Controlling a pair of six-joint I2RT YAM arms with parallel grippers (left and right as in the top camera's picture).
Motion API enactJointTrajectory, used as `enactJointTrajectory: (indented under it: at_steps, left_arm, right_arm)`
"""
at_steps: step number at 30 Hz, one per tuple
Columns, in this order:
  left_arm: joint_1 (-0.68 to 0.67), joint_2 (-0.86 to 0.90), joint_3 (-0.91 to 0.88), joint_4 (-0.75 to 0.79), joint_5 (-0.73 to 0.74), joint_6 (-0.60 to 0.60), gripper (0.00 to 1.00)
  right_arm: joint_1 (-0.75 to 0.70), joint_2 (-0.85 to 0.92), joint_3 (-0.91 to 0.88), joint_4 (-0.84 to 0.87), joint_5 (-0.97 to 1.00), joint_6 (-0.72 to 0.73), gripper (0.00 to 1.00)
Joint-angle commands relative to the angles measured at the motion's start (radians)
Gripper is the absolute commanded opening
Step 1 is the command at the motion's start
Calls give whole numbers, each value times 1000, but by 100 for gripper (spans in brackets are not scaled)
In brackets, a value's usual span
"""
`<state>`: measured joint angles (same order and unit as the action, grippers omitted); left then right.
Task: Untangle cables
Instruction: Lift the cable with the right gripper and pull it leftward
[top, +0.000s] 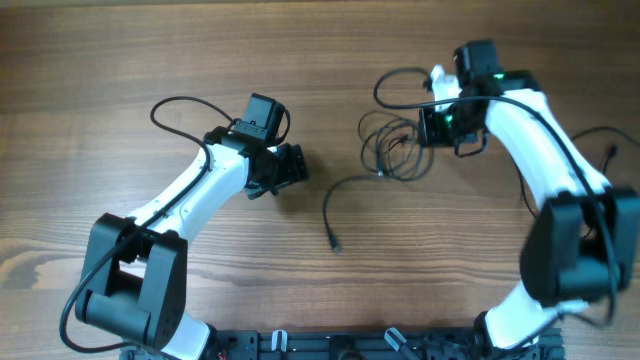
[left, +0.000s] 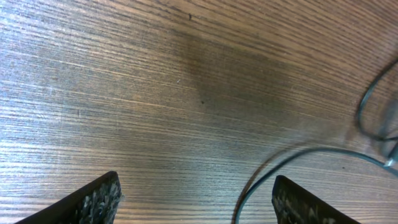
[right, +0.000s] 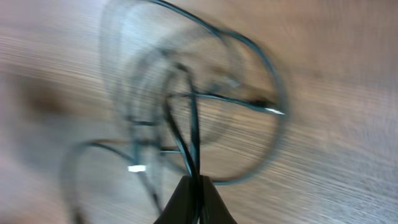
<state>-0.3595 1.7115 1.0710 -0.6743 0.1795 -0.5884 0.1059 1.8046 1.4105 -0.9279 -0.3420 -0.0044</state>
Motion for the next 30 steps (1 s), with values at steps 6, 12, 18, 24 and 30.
enactJointTrajectory:
  at_steps: [6,12,18,24,30]
  left_arm:
    - [5,6,8,26,78,14,84]
    - [29,5,8,133,305,88,86]
    - [86,5,8,246,555,122,90]
    - [82,5,8,307,658,137,91]
    - [80,5,8,308,643,137,93]
  right_arm:
    - [-1,-213,39,-7,-446,-21,4]
    - [10,-238,39,-59,-408,-22,4]
    - [75,-238,39,-140,-323,-42,4]
    - [175,-238,39,-116,-481,-48,4]
    - [232,-238,39,-79,-589,-48,4]
